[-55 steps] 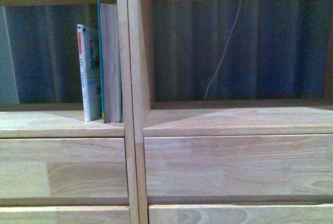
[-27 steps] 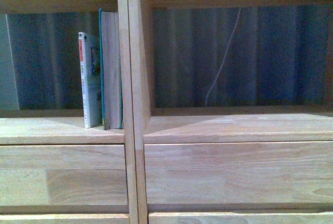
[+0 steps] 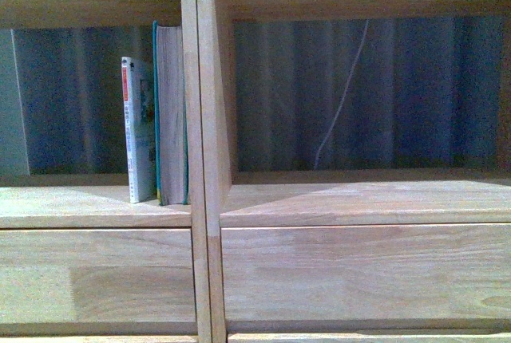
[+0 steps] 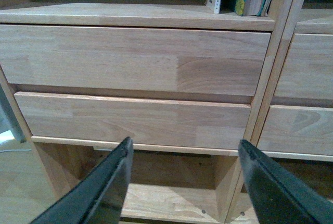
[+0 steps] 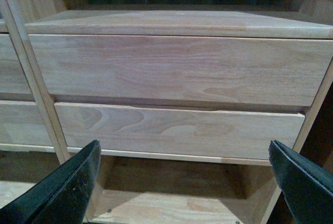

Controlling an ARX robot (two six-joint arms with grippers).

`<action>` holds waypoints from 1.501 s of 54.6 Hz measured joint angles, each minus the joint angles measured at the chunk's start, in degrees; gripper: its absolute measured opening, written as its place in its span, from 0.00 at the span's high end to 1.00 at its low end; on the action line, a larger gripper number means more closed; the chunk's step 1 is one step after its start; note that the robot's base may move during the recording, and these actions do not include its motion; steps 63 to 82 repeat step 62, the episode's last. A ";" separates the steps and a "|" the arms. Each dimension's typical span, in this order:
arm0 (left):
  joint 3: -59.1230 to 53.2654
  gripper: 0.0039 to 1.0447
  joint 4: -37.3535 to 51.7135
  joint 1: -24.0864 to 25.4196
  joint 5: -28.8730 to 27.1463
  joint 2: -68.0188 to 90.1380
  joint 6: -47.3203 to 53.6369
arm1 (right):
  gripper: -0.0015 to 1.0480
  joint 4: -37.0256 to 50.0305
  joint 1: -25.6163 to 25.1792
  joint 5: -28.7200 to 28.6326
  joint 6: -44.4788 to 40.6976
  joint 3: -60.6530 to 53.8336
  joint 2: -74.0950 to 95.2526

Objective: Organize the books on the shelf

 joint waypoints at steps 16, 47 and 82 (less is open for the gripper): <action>0.00 0.07 0.00 0.00 0.00 0.00 0.00 | 0.07 0.00 -0.02 0.00 0.00 0.00 0.00; 0.00 0.07 0.00 0.00 0.00 0.00 0.00 | 0.07 0.00 -0.02 0.00 0.00 0.00 0.00; 0.00 0.07 0.00 0.00 0.00 0.00 0.00 | 0.07 0.00 -0.02 0.00 0.00 0.00 0.00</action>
